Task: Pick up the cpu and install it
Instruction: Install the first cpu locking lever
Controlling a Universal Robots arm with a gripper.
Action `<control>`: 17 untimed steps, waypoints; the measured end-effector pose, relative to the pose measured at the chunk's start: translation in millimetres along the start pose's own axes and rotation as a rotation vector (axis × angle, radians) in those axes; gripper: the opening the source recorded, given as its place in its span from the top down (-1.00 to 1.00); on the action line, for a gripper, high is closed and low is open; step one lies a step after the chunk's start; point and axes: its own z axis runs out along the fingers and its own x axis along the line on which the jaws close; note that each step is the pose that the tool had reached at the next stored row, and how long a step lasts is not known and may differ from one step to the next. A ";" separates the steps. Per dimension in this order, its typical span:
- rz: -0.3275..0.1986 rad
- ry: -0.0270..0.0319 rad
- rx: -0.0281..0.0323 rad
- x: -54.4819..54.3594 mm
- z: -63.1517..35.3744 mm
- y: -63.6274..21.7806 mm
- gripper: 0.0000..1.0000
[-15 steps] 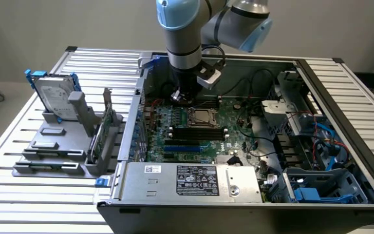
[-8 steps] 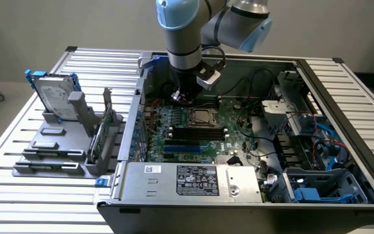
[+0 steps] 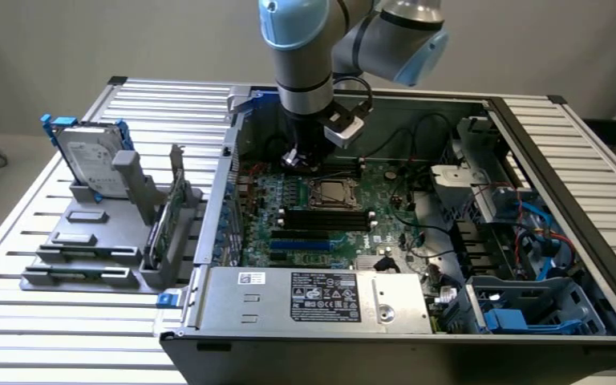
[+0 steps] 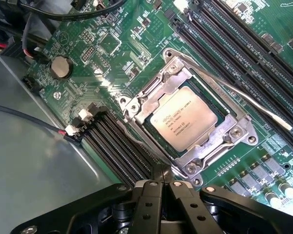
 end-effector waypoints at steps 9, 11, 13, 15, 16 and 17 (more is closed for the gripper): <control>0.024 -0.0060 -0.0124 3.1 2.3 1.9 0.79; 0.030 -0.0073 -0.0153 3.8 2.7 2.4 0.79; 0.035 -0.0087 -0.0180 4.4 3.1 2.9 0.79; 0.040 -0.0102 -0.0207 5.1 3.4 3.3 0.79; 0.043 -0.0107 -0.0220 5.4 3.6 3.5 0.79; 0.045 -0.0112 -0.0232 5.8 3.8 3.8 0.79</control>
